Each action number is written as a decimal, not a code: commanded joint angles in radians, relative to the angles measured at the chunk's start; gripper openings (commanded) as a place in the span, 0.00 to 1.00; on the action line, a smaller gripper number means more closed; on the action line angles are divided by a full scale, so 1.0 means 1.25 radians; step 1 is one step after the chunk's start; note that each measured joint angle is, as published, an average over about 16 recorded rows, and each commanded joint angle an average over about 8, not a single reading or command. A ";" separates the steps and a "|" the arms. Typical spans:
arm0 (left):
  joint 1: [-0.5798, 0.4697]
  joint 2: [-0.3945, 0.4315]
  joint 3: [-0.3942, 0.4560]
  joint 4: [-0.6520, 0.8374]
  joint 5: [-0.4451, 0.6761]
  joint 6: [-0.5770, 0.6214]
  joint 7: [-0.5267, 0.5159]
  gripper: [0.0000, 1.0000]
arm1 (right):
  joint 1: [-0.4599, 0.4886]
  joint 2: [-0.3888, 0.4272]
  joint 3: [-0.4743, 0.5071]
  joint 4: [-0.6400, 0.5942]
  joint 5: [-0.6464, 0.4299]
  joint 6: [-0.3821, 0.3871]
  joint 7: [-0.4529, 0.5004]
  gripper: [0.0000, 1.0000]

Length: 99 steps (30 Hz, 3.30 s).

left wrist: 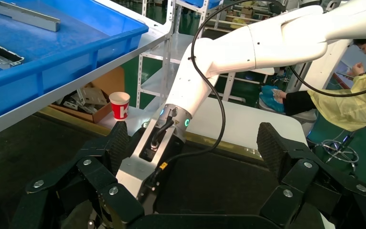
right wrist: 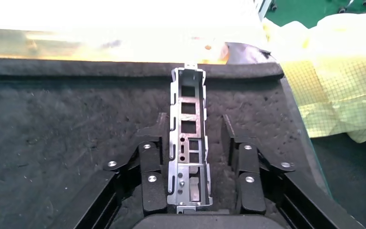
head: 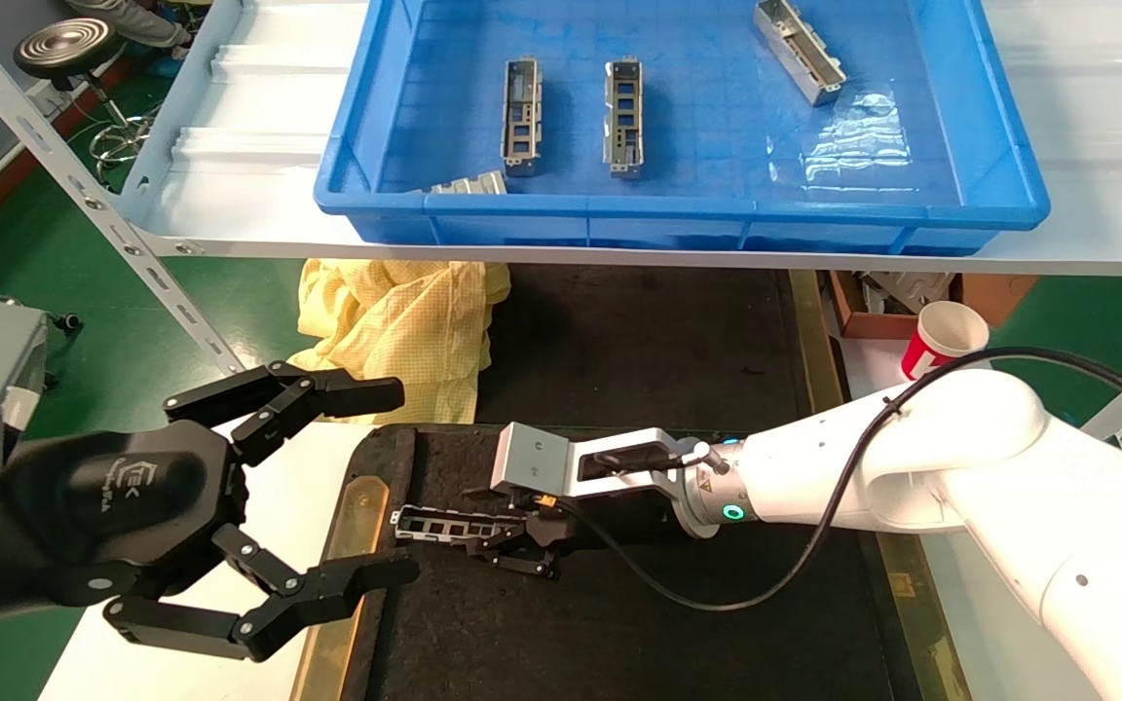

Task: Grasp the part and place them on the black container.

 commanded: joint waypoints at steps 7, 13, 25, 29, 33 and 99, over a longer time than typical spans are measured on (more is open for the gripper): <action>0.000 0.000 0.000 0.000 0.000 0.000 0.000 1.00 | 0.017 0.013 0.012 -0.044 0.038 -0.052 -0.028 1.00; 0.000 0.000 0.000 0.000 0.000 0.000 0.000 1.00 | 0.022 0.019 0.017 -0.061 0.049 -0.065 -0.028 1.00; 0.000 0.000 0.000 0.000 0.000 0.000 0.000 1.00 | -0.006 0.051 0.061 -0.005 0.050 -0.075 -0.002 1.00; 0.000 0.000 0.000 0.000 0.000 0.000 0.000 1.00 | -0.035 0.089 0.110 0.045 0.054 -0.092 0.025 1.00; 0.000 0.000 0.000 0.000 0.000 0.000 0.000 1.00 | -0.063 0.127 0.160 0.095 0.059 -0.110 0.053 1.00; 0.000 0.000 0.000 0.000 0.000 -0.001 0.000 1.00 | -0.420 0.601 0.780 0.724 0.121 -0.331 0.395 1.00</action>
